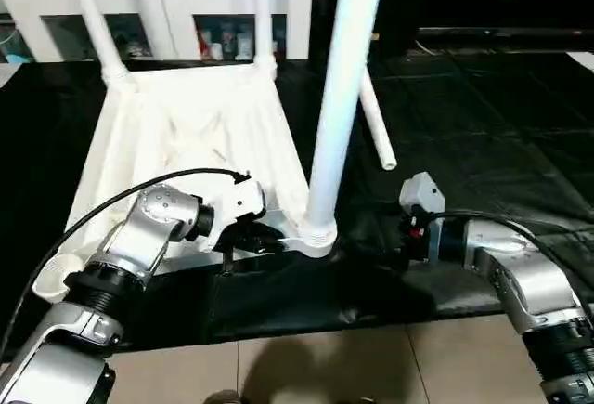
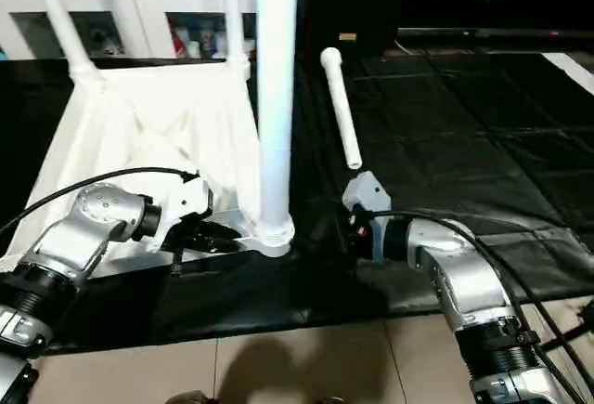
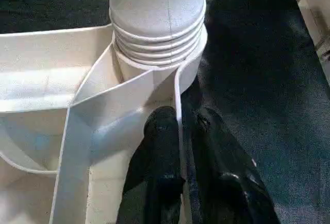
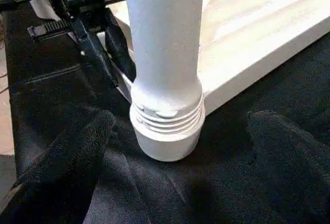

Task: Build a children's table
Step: Rotate leg to tighten

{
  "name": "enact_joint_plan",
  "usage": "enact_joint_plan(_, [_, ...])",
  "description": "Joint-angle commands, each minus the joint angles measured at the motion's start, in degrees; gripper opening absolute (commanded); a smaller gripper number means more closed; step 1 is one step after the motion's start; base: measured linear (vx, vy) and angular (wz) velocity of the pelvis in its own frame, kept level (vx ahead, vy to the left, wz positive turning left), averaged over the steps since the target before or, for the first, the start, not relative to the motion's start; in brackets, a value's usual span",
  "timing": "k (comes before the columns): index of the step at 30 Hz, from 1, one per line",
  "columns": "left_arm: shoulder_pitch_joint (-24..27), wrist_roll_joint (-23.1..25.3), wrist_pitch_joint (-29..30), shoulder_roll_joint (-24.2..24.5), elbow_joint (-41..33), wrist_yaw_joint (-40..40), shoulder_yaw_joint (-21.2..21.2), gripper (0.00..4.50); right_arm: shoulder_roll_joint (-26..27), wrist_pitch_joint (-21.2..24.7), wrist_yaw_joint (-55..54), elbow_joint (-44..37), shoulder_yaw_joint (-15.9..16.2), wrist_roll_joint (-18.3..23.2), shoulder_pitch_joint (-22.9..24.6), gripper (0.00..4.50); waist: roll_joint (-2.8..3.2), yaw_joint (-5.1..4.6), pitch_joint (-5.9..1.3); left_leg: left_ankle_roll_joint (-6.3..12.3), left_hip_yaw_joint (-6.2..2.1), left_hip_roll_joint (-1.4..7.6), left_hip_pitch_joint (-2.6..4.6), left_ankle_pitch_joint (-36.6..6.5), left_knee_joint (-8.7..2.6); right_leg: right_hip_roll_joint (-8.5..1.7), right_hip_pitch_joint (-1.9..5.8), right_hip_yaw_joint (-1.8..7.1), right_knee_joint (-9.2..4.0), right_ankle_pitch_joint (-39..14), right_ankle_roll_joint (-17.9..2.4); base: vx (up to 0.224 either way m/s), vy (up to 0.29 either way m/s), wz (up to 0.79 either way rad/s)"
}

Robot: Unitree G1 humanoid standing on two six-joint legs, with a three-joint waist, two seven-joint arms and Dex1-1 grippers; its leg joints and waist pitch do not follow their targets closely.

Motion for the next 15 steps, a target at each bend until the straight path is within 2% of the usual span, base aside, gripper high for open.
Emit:
enact_joint_plan(1, [0.21,-0.29,0.13,0.16,-1.24,-1.41,-0.9,0.58,-0.24,-0.6,0.2,-0.65,0.13,-0.24,0.24,4.5,0.35,-0.09,-4.24,3.65,-0.45,1.95,0.27,-8.55,-3.73,-4.41,3.66,2.84,-4.21,-10.7,-10.98,0.0,0.0,0.0])
enact_joint_plan(3, [0.14,-0.19,0.27,0.22,-1.17,-1.43,-0.87,0.31,-0.25,-0.7,0.21,-0.55,0.25,-0.28,0.18,4.5,0.35,-0.09,-4.25,3.66,-0.46,1.99,0.3,-8.51,-3.74,-4.38,3.63,2.85,-4.17,-10.27,-11.17,0.0,0.0,0.0])
enact_joint_plan(8, [-0.08,0.74,0.54,0.6,-0.69,-1.22,-1.42,0.04,-0.2,-0.82,0.26,-0.47,0.35,-0.36,0.13,4.5,0.39,-0.08,-4.27,3.75,-0.44,1.99,0.32,-8.44,-3.72,-4.37,3.65,2.86,-4.11,-9.5,-11.5,0.0,0.0,0.0])
enact_joint_plan(15, [-0.23,1.2,0.42,0.94,-0.5,-1.9,-1.99,0.04,-0.18,-1.13,0.31,-0.23,0.48,-0.4,0.15,4.5,0.46,-0.05,-4.24,3.41,-0.47,1.94,0.33,-8.97,-3.74,-4.38,3.66,2.85,-4.25,-10.98,-10.99,0.0,0.0,0.0])
